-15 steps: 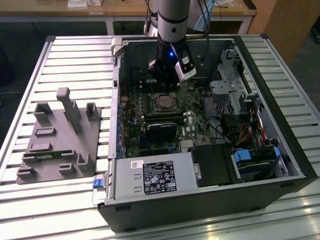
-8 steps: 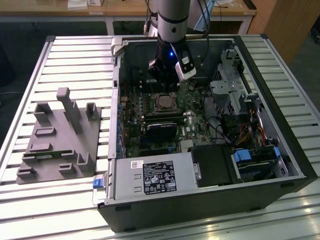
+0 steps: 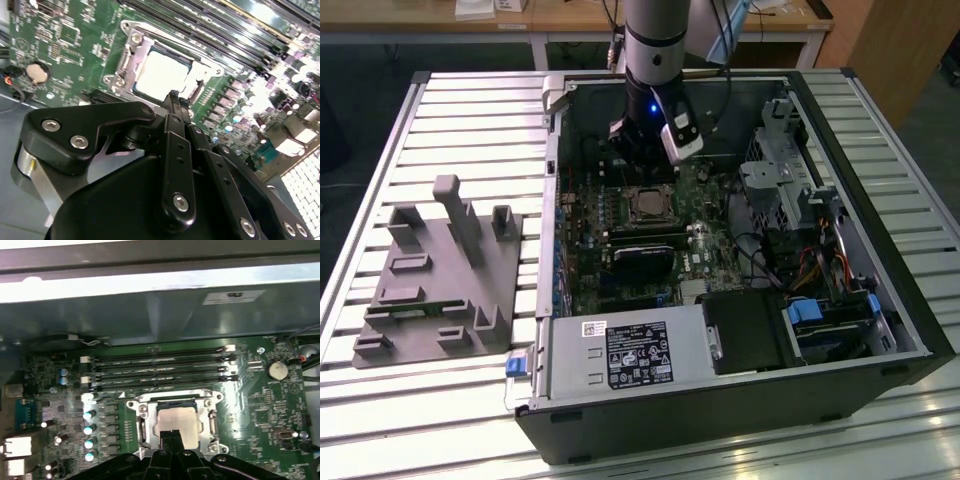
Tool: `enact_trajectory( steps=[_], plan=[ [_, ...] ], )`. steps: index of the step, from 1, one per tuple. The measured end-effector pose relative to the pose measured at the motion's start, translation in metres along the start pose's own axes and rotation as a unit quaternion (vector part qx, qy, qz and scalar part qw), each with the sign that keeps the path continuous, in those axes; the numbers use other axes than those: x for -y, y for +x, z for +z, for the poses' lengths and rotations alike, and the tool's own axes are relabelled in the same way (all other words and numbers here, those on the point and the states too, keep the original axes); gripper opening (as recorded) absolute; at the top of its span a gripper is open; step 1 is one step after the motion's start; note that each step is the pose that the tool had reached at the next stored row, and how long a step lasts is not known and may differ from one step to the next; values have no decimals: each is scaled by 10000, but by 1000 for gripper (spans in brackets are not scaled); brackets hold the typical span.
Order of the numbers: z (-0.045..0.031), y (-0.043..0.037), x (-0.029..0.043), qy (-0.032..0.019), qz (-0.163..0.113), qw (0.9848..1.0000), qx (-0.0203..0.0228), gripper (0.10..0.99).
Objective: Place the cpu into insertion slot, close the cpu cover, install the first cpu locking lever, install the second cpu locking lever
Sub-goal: 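Install the first cpu locking lever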
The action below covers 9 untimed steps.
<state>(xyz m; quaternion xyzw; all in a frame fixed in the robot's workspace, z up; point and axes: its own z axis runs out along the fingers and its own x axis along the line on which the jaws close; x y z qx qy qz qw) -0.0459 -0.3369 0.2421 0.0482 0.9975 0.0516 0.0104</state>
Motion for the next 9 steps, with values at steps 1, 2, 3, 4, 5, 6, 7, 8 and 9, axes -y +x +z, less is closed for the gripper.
enact_trajectory(
  steps=[1,2,3,4,5,6,7,8,9],
  plan=[
    [0,21,2,0,-1,10000,3,106],
    [-1,50,5,-1,-1,10000,8,106],
    [-2,76,7,-1,-1,10000,13,106],
    [-2,98,9,-2,-1,10000,18,106],
    [-3,120,11,-2,-2,10000,20,106],
    [-4,145,14,-3,-3,10000,24,106],
    [-4,171,16,-3,-3,10000,27,106],
    [-5,202,19,-3,-3,10000,32,106],
    [-6,229,22,-4,-4,10000,36,106]
  ],
)
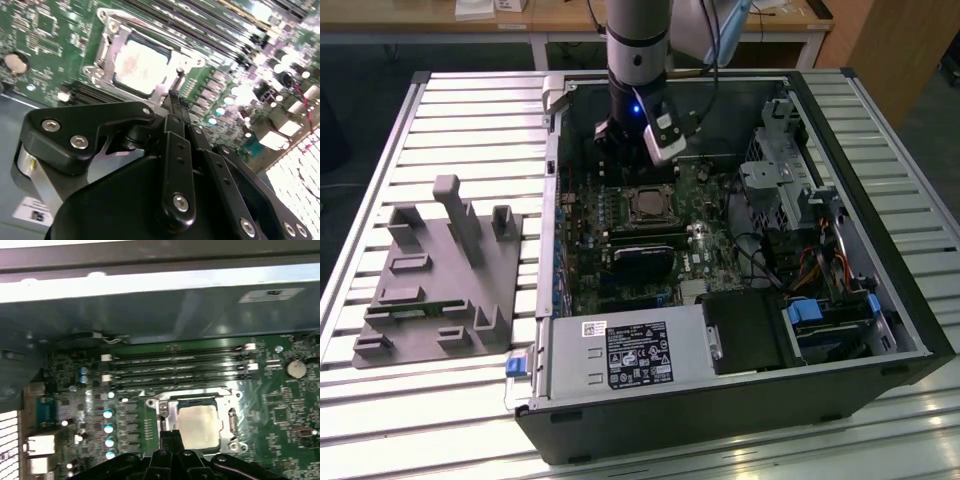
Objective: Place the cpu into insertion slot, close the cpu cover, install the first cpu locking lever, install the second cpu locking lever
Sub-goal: 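Install the first cpu locking lever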
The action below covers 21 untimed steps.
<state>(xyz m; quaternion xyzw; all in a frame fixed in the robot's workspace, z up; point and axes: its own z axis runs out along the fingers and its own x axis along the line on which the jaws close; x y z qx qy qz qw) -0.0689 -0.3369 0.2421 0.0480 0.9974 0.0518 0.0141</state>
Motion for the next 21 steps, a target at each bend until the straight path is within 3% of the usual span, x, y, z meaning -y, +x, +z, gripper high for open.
enact_trajectory(
  steps=[9,14,17,21],
  plan=[
    [-8,241,23,-3,-2,10000,27,106],
    [-9,277,27,-19,-3,10000,27,106],
    [-10,286,29,-108,2,9999,19,106],
    [-9,308,31,-329,8,9995,-2,106]
  ],
)
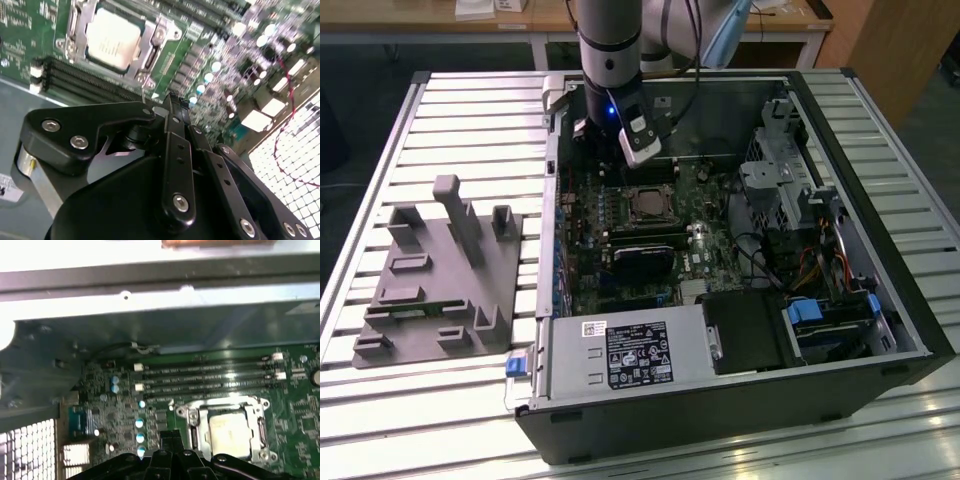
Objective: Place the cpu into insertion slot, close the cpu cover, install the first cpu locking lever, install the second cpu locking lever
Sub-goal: 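Install the first cpu locking lever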
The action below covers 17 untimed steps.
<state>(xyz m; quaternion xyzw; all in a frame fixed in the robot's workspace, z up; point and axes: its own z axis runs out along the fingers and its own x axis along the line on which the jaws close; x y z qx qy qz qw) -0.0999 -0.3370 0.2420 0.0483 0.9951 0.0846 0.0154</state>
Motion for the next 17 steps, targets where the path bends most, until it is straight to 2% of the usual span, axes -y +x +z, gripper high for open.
enact_trajectory(
  steps=[4,9,14,17],
  plan=[
    [0,18,3,-259,8,9997,-25,106],
    [2,40,8,-478,15,9988,-46,106],
    [6,66,13,-610,18,9981,-59,106],
    [8,78,15,-710,22,9975,-68,106]
  ],
)
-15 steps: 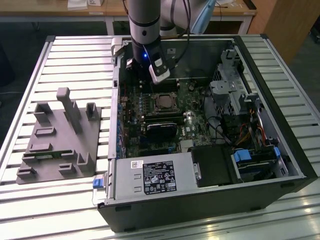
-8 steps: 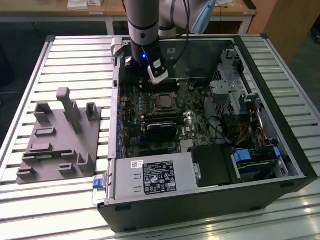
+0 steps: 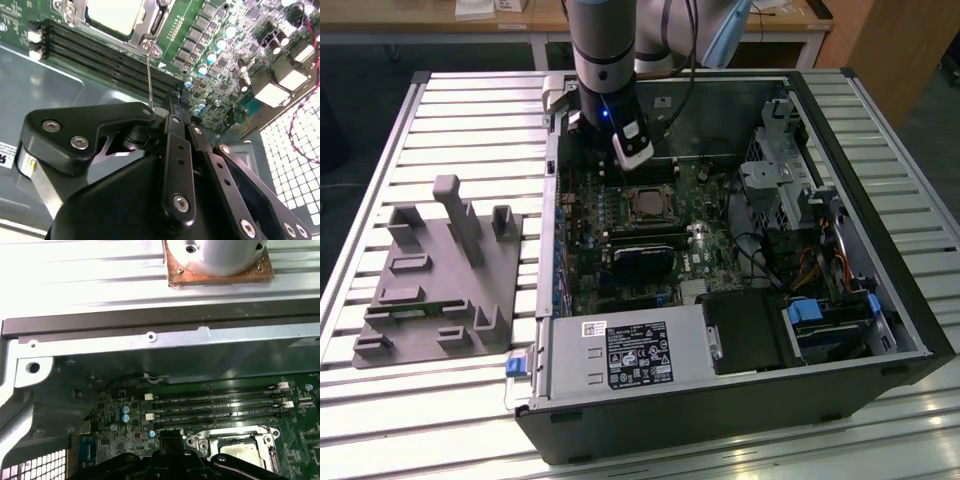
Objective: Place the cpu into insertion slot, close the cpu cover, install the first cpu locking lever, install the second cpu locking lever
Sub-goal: 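Install the first cpu locking lever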
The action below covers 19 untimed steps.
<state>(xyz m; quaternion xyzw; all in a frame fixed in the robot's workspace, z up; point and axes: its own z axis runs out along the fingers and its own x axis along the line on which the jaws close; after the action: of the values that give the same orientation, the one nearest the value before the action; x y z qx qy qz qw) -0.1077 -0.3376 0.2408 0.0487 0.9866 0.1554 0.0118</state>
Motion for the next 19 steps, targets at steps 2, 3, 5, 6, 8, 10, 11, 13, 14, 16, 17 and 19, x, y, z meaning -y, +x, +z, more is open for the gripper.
enact_trajectory(
  steps=[2,3,5,6,8,10,11,13,14,16,17,19],
  plan=[
    [1,3,1,-68,2,10000,-6,106],
    [2,2,1,-91,3,10000,-9,106],
    [3,3,1,-110,3,9999,-10,106],
    [3,2,1,-110,3,9999,-10,106],
    [2,2,1,-110,3,9999,-11,106],
    [2,2,1,-111,2,9999,-11,106],
    [2,-3,1,-111,1,9999,-11,106],
    [3,-32,-2,-110,2,9999,-11,106],
    [4,-52,-4,-111,2,9999,-11,106],
    [6,-96,-8,-111,3,9999,-10,106],
    [7,-119,-10,-111,3,9999,-11,106],
    [9,-174,-15,-110,3,9999,-11,106]
  ],
)
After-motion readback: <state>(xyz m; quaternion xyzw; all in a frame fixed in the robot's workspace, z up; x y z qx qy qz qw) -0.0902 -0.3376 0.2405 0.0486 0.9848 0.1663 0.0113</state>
